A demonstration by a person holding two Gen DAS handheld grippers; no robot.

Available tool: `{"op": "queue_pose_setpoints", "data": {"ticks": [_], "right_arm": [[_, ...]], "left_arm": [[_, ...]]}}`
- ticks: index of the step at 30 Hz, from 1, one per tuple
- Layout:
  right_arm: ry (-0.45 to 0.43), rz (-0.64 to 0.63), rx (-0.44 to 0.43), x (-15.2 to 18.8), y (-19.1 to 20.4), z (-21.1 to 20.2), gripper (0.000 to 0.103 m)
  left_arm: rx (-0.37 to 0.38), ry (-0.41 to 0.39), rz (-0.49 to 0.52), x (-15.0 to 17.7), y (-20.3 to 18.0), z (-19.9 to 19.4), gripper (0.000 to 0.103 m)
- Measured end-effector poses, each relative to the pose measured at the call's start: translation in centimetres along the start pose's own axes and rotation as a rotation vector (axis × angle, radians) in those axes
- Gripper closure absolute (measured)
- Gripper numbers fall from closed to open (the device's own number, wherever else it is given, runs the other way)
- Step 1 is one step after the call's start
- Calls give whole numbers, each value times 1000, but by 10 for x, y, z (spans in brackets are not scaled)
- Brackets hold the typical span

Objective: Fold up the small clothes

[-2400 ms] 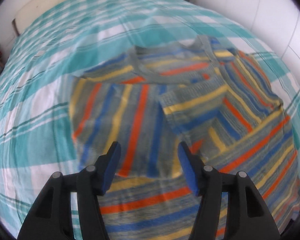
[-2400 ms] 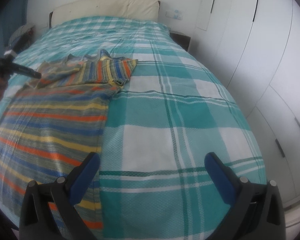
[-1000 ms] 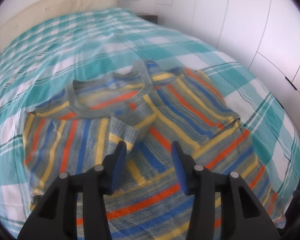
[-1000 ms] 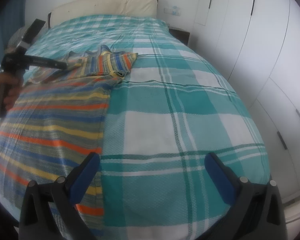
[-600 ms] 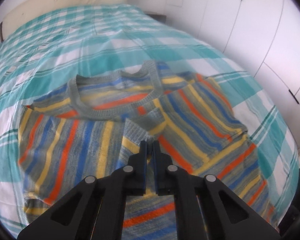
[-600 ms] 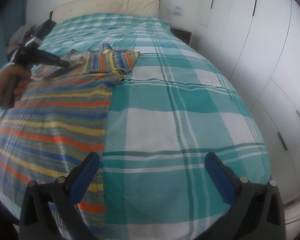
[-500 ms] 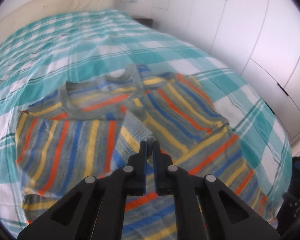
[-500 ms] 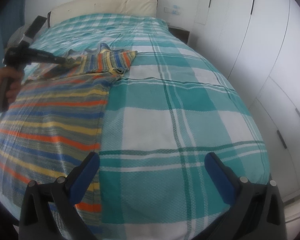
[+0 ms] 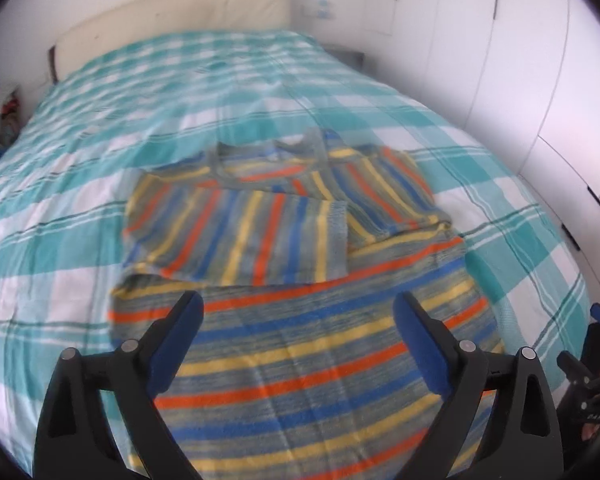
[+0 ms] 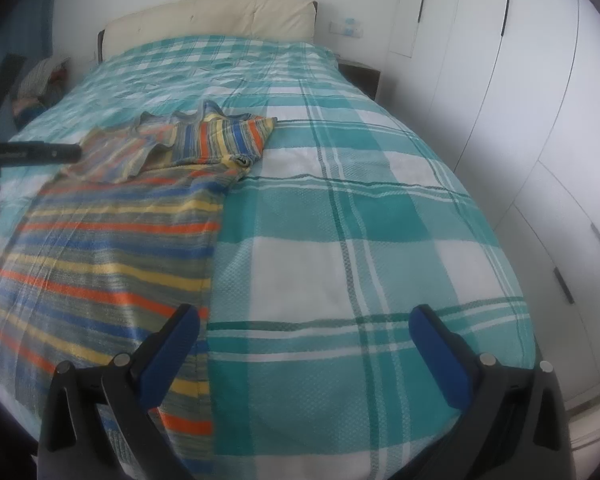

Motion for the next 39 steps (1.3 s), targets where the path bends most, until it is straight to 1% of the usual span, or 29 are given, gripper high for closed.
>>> {"op": "queue_pose_setpoints", "data": {"ticks": [3,7,10,15,21,29,39], "right_arm": [[-15,-5,-8,-6,5,-6,0],[-51,-28,-24,-17,20,-21,0],[-72,-55,-39,-22,34,-33,0],[-98,-87,-71,-29,54,-51,0],[-130,-103,-88,-34,64,-72,0],[-143,-95,-93,-34,64,-88,0],[-119,-94,-89,-27,63,-86,0]], "left_arm": [[-67,-22,-30,10,11,-25,6],[-171,-45,-25,20,21,-46,6],[-201,-55,-39,27,25,-59,5],[-247,-98,-51,34,28,-84,4],[-253,-132,-75,40,24,-109,3],[-288,-167,-54,45,15,-128,2],[-304,-174,-50,47,13,-131,1]]}}
Point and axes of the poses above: each gripper's, at about its wrist camera, not at the fingertips, and z roughly the way its jaws point, y to its left, x to its underside, the point moved 8 cm from there along z, roughly the way its jaws point, and after that the axes turned 4 degrees about -x, right-handed, at the moved point
